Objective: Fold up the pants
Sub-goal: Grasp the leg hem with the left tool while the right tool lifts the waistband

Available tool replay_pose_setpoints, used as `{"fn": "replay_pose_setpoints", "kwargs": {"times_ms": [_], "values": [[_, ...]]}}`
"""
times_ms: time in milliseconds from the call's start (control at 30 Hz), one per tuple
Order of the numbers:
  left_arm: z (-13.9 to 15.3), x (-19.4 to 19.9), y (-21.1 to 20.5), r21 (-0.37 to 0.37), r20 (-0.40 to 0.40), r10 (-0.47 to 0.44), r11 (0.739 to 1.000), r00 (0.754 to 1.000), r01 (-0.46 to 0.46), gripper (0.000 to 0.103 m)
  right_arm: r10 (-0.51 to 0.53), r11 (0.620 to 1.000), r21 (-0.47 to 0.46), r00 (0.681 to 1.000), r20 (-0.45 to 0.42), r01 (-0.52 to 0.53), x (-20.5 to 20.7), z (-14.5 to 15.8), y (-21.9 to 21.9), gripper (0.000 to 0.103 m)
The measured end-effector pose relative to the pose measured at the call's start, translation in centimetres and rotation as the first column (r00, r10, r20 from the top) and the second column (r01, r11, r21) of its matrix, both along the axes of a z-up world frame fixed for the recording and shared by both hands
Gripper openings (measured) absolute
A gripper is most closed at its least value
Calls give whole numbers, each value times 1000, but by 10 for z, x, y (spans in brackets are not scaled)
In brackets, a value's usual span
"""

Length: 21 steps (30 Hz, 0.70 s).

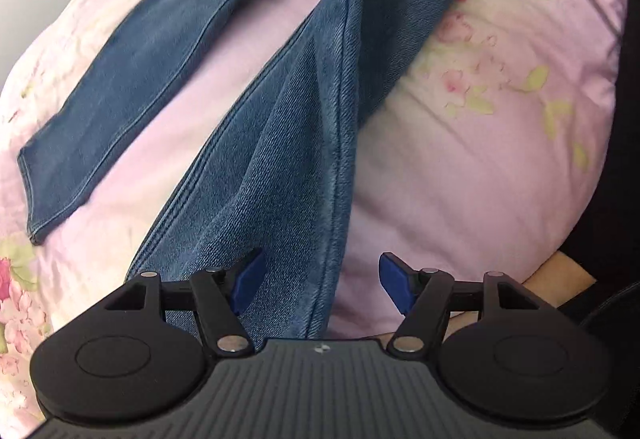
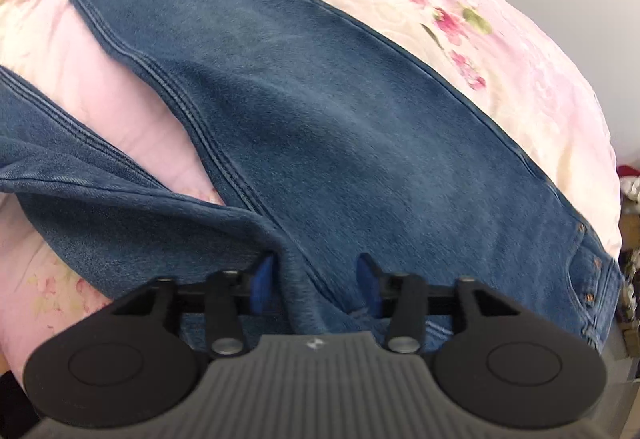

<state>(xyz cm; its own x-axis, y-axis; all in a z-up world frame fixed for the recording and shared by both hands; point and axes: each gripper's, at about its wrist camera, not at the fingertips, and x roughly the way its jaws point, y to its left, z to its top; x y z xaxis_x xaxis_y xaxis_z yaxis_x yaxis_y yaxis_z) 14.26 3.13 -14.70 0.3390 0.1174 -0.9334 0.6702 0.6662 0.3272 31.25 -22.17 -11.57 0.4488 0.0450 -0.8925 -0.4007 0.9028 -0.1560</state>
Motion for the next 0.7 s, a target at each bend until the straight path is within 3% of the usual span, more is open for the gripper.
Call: {"fn": "replay_pose_setpoints", "kwargs": {"times_ms": [100, 200, 333, 467, 567, 633, 700], "values": [[-2, 0, 2, 57, -19, 28, 998, 999, -27, 77, -40, 997, 71, 999, -24, 42, -13, 11, -27, 74], [-8, -2, 4, 153, -31, 33, 988, 999, -28, 77, -74, 993, 92, 997, -21, 76, -41, 25, -56, 81], [-12, 1, 14, 249, -29, 64, 967, 998, -55, 75, -93, 993, 64, 995, -28, 94, -81, 34, -100, 84], [-12, 8, 22, 276, -35, 84, 958, 996, -71, 73, -88, 996, -35, 995, -53, 86, -118, 27, -135, 84], [-11, 14, 26, 259, -24, 102, 961, 994, -93, 55, -36, 991, -129, 998, -46, 30, -144, 20, -149, 84], [-4, 16, 31, 200, -26, 134, 972, 991, -126, 19, 0, 981, -194, 999, -34, -7, -157, 14, -153, 84], [5, 16, 40, 132, -13, 186, 974, 982, -183, 14, 35, 966, -254, 999, -3, -35, -166, 6, -153, 84]]}}
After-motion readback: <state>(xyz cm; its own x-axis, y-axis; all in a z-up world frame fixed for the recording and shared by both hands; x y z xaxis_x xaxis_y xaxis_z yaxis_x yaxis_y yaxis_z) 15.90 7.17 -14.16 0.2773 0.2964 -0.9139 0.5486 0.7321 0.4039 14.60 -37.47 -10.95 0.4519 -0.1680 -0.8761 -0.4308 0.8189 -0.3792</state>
